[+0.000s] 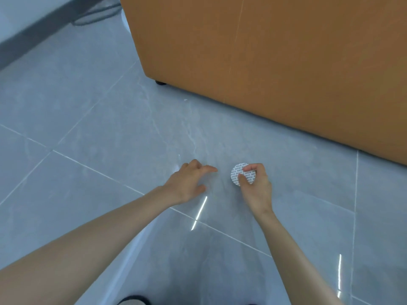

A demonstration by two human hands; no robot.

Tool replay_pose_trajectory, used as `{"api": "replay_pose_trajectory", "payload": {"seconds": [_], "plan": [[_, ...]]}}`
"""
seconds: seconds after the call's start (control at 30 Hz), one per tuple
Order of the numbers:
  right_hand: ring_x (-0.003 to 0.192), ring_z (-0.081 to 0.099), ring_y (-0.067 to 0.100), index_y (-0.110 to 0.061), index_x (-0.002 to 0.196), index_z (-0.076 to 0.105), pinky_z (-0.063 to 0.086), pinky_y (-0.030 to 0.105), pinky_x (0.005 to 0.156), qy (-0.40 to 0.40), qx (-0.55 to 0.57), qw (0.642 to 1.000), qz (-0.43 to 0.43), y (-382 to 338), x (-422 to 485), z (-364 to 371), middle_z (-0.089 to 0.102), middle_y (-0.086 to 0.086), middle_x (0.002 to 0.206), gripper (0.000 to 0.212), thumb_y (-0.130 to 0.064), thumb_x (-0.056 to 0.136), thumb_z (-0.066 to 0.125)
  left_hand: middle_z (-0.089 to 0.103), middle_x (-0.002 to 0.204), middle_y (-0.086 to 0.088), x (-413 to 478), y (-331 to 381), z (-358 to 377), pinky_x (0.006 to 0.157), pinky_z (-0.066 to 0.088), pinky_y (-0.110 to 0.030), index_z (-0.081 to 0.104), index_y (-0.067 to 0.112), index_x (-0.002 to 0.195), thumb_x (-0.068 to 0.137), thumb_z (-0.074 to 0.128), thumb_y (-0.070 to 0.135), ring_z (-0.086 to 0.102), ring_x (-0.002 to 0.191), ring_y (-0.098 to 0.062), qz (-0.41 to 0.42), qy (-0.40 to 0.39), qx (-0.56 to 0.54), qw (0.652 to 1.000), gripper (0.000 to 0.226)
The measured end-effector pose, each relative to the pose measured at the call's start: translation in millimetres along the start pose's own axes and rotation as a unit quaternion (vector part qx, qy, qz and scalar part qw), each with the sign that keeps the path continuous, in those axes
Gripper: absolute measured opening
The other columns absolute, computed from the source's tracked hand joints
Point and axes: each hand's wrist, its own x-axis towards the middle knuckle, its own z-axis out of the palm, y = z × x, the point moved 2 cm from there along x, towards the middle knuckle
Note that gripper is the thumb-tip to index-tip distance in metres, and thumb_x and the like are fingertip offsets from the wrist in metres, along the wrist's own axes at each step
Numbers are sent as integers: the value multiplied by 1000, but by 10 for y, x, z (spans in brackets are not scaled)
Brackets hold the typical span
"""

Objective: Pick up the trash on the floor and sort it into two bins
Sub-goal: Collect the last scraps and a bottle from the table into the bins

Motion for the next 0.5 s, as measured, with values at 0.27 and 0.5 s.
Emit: {"api": "replay_pose_trajectory", "payload": {"seconds": [0.27, 0.5], "plan": [[73, 51, -3, -17, 98, 53, 37, 11, 62, 16, 28, 999, 32, 71, -1, -78, 55, -15, 89, 14, -7, 88, 56, 44, 114, 0, 78, 58, 166, 81, 42, -33, 55, 17, 100, 95, 48, 18, 43, 98, -22, 62, 47, 113, 991, 8], [50, 42, -1, -16, 97, 55, 35, 14, 51, -2, 18, 999, 28, 46, 121, -14, 50, -8, 70, 15, -5, 87, 56, 45, 86, 6, 240, -98, 139, 72, 39, -25, 43, 18, 86, 93, 44, 4, 43, 82, -16, 71, 22, 29, 997, 16]]}}
